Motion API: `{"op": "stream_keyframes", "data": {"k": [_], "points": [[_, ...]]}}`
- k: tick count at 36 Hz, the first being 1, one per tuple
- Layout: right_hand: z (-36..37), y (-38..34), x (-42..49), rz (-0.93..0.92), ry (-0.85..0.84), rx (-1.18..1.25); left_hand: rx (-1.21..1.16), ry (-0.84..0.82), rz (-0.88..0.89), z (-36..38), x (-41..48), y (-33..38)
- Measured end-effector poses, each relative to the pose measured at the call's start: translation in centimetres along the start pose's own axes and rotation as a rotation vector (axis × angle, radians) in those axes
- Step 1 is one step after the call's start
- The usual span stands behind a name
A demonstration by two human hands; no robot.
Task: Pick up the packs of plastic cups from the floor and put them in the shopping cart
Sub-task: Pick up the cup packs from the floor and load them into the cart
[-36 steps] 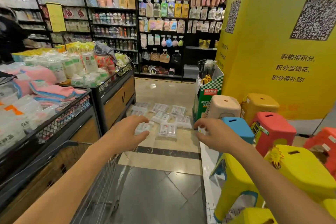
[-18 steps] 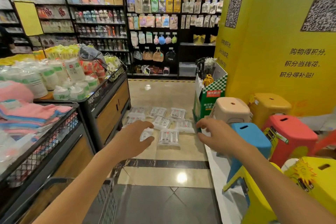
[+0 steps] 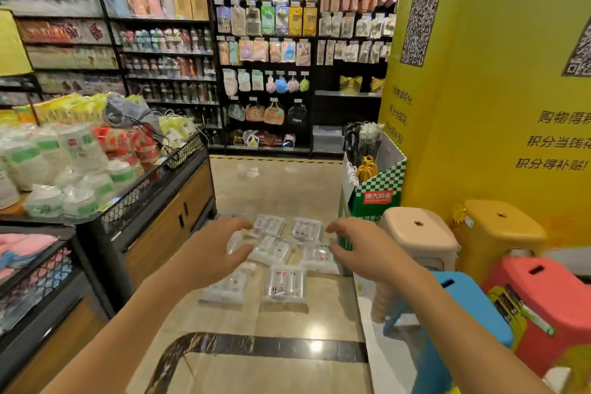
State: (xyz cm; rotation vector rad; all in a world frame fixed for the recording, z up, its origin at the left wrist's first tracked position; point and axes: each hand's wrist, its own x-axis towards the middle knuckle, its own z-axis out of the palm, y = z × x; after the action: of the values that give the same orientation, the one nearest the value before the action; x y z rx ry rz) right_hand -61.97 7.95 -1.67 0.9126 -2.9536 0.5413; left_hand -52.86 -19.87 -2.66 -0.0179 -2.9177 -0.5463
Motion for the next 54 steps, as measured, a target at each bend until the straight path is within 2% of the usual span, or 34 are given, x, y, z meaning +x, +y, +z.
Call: {"op": "stream_keyframes", "data": {"k": [11,24,31,45,54], "points": [[0.8,5.8,14.7,0.004,0.005,0.043,-0.122,-0.009,-0.069,3.2,13.7,-3.8],[3.0,9.6,33.8,0.067,-0.014,0.040,-0.168,-0.042,0.005,5.2,33.1,-14.3],[5.9,12.4,41.1,0.146,-0.038,0.100,-0.154,-0.123,0.019,8.0,42.2,-18.4],[14.0,23.9,56.6,0.195,-0.158,0.223,-0.197,-0.290,-0.087,18.6,57.8,-23.2],[25.5,33.2,67.8,0.280,-0.329,0.322,-0.281,-0.355,-0.325,30.5,66.4,-29.8]]}}
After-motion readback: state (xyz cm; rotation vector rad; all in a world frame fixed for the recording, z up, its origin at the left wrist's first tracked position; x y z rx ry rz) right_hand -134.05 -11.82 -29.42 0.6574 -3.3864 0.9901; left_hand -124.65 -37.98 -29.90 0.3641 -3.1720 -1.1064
